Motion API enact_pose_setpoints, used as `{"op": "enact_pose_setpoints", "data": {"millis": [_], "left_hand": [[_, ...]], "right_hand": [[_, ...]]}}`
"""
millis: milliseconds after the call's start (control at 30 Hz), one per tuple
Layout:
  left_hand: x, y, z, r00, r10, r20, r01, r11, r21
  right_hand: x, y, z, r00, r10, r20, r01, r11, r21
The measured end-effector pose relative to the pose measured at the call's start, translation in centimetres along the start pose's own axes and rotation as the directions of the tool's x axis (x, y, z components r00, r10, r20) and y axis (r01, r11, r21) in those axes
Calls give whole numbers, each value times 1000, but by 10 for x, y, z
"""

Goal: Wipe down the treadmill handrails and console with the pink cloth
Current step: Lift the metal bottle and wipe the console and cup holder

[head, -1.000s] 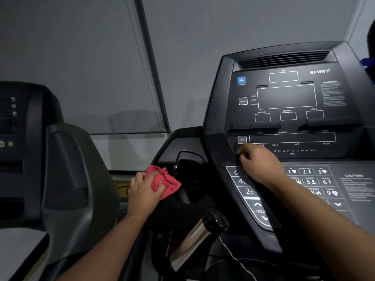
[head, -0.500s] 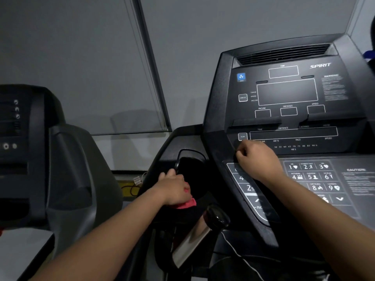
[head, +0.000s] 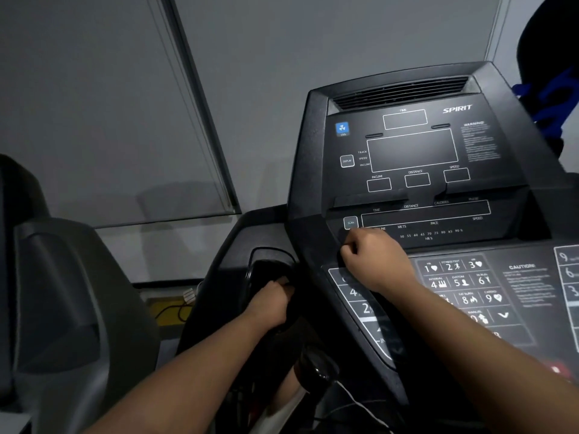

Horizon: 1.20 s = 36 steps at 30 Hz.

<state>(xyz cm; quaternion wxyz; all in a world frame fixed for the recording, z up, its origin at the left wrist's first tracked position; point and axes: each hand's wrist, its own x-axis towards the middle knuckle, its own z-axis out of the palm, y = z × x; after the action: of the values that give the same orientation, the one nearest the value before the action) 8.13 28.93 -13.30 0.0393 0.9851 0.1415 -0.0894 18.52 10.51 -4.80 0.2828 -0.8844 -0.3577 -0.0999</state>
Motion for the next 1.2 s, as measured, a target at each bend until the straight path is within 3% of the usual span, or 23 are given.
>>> {"op": "enact_pose_setpoints", "data": {"millis": [133,300,433,600,667,767,867,967,1033,1100,1200], "left_hand": [[-2,7,-6,999,-10,-52,24,961,277],[-8,15,-11,983,-145,112,83,898,431],[-19,11,-26,952,-161,259,93,962,256],[-41,11,-40,959,-115,258,137,988,-67],[-55,11,-38,981,-114,157,156,944,-291],[-77,12,-28,973,-223,-50,143,765,-628],[-91,15,-12,940,-276,-199,33,657,-754],[-111,14,2,914,-109,-391,-182,752,-633],[-126,-1,4,912,27,-409,-250,827,-503],[-137,-33,5,895,66,-441,-237,908,-344],[-146,-79,4,862,-50,-505,-100,959,-266]], "right_hand": [[-2,0,-1,1000,9,17,-9,1000,14],[-3,0,-3,999,40,16,-41,999,23],[-3,-1,-3,998,66,15,-67,997,34],[-3,-2,-3,997,70,19,-70,997,18],[-2,-2,-2,997,68,20,-68,998,7],[-2,-2,-1,997,72,17,-72,997,1],[-3,-3,-2,997,72,10,-72,997,2],[-4,-4,-4,998,62,5,-62,998,-5],[-4,-5,-4,998,61,3,-61,998,-2],[-4,-4,-3,998,63,3,-63,998,-3],[-4,-3,-2,998,59,8,-59,998,-8]]}}
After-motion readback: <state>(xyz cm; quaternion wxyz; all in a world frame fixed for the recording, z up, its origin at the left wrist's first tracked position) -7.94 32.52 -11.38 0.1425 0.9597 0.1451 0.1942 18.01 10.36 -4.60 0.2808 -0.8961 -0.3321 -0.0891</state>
